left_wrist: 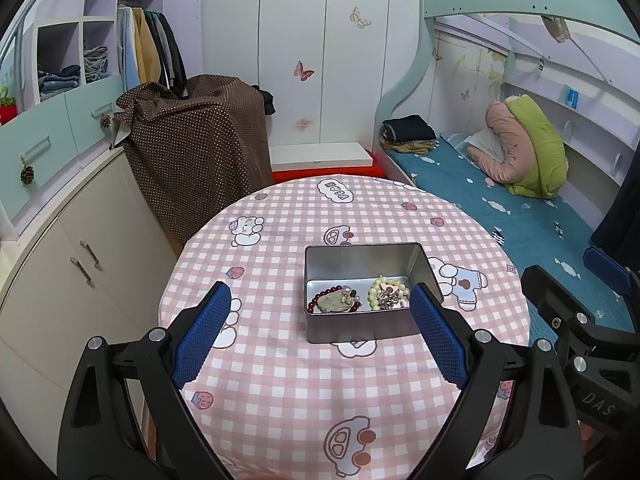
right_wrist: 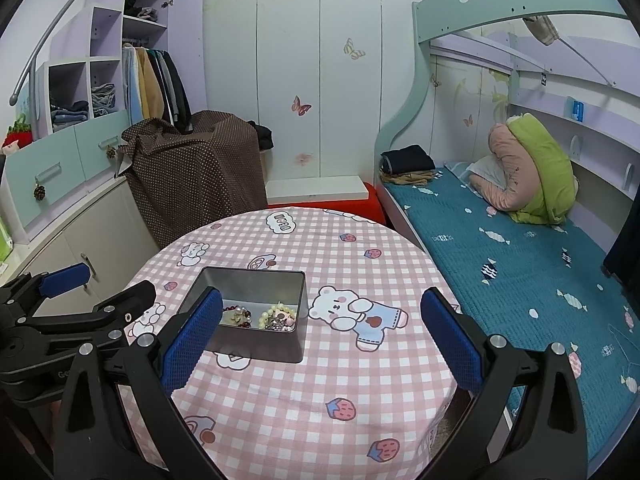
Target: Organize jewelry
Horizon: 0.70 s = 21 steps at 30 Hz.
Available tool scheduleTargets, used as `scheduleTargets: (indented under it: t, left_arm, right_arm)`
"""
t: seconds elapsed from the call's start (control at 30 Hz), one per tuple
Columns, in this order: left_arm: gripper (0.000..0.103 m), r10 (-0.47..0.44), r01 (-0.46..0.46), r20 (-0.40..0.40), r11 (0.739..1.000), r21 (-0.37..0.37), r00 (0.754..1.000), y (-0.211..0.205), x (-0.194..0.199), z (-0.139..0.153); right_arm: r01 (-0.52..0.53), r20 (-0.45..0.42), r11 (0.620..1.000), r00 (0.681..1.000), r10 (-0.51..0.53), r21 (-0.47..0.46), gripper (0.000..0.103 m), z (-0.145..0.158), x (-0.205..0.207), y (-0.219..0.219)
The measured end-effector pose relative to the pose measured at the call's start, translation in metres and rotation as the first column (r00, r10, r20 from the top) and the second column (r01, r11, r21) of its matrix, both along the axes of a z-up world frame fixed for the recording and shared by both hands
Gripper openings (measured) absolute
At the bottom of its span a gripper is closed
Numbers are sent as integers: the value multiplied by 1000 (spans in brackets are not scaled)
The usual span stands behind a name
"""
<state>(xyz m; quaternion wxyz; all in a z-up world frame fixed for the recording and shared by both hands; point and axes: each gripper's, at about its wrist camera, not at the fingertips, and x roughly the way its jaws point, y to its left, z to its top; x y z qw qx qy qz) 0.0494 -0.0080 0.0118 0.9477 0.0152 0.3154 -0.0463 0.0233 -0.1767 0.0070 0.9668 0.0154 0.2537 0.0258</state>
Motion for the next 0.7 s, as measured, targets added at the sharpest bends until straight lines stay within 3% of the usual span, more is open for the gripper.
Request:
scheduleTargets:
  t: [0.7]
  left_arm:
    - [91,11,-11,4,1000,10,1000,2,-2,0]
  right_arm:
    - [-2,-6,1000,1000,2,5,96,-1,0,1]
